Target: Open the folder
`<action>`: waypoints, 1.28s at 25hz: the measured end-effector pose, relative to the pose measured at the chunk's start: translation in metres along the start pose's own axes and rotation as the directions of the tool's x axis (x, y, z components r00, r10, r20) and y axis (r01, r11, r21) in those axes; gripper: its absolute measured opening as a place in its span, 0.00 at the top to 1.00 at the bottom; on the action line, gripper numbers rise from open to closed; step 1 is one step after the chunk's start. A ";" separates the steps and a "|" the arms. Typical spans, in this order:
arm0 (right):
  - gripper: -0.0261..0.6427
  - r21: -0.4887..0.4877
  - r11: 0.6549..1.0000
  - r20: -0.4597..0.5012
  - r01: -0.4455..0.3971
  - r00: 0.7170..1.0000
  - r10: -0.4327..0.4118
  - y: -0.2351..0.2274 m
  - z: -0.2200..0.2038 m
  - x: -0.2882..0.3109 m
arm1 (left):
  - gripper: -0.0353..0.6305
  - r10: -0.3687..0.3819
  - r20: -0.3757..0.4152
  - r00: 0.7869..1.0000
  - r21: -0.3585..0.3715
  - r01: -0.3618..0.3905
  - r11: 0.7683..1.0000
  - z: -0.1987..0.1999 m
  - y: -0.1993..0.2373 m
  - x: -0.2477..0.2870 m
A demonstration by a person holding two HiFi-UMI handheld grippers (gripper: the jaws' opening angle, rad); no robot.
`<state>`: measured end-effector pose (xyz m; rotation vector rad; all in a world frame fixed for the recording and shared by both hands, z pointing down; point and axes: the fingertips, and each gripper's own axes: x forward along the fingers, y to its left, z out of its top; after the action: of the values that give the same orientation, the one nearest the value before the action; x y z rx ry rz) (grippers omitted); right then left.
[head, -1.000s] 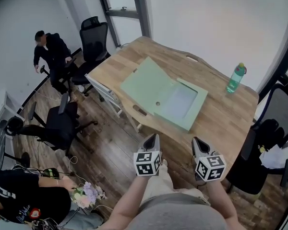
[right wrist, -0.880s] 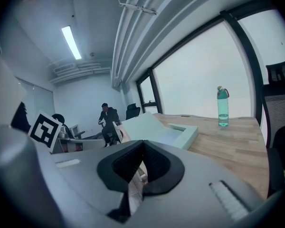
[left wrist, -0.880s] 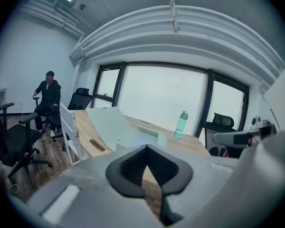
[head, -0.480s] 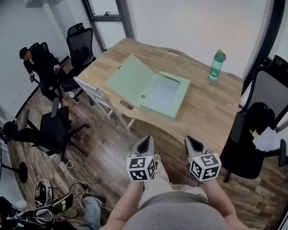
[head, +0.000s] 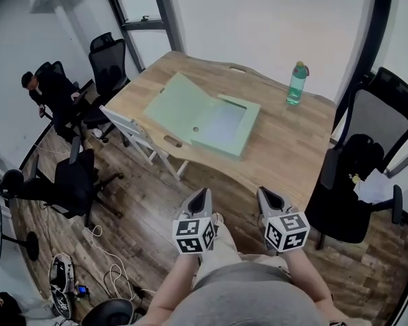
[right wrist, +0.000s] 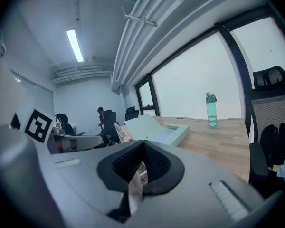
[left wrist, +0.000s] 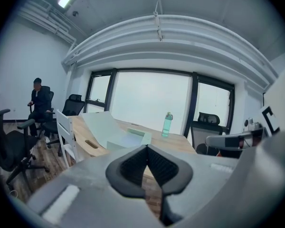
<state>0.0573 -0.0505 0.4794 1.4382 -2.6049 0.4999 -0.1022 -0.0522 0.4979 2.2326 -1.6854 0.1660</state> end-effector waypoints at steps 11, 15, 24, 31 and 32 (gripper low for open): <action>0.96 -0.042 0.999 0.003 0.002 1.000 -0.002 0.003 -0.001 -0.005 | 0.94 -0.025 0.004 1.000 0.014 0.024 1.000 0.001 -0.009 0.001; 0.96 -0.042 0.999 0.014 0.008 1.000 -0.007 0.004 0.001 -0.005 | 0.94 -0.026 -0.003 1.000 0.009 0.026 1.000 -0.002 -0.009 0.001; 0.96 -0.042 0.999 0.002 0.011 1.000 -0.011 0.006 -0.004 -0.001 | 0.94 -0.024 -0.017 1.000 -0.009 0.024 1.000 -0.008 0.000 0.002; 0.96 -0.033 0.999 -0.010 0.017 1.000 -0.017 0.004 -0.007 0.003 | 0.94 -0.027 -0.028 0.999 -0.022 0.026 0.999 -0.011 0.005 0.006; 0.96 -0.032 0.999 -0.010 0.017 1.000 -0.018 0.004 -0.008 0.004 | 0.94 -0.027 -0.029 0.999 -0.025 0.026 0.999 -0.011 0.006 0.006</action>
<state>0.0516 -0.0493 0.4867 1.4433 -2.5777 0.4608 -0.1044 -0.0556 0.5114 2.2228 -1.6332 0.1696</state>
